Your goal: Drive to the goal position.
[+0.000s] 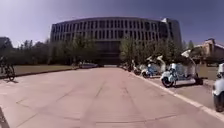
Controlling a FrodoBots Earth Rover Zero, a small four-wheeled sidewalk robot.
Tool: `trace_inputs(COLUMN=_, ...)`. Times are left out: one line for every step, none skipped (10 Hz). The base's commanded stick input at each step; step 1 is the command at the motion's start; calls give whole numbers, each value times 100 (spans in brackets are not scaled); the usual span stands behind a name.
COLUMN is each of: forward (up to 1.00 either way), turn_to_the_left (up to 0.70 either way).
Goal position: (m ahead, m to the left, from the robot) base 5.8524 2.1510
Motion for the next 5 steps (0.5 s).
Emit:
trace_inputs(forward=70, turn_to_the_left=0)
trace_inputs(forward=70, turn_to_the_left=0)
trace_inputs(forward=70, turn_to_the_left=0)
trace_inputs(forward=70, turn_to_the_left=0)
trace_inputs(forward=70, turn_to_the_left=0)
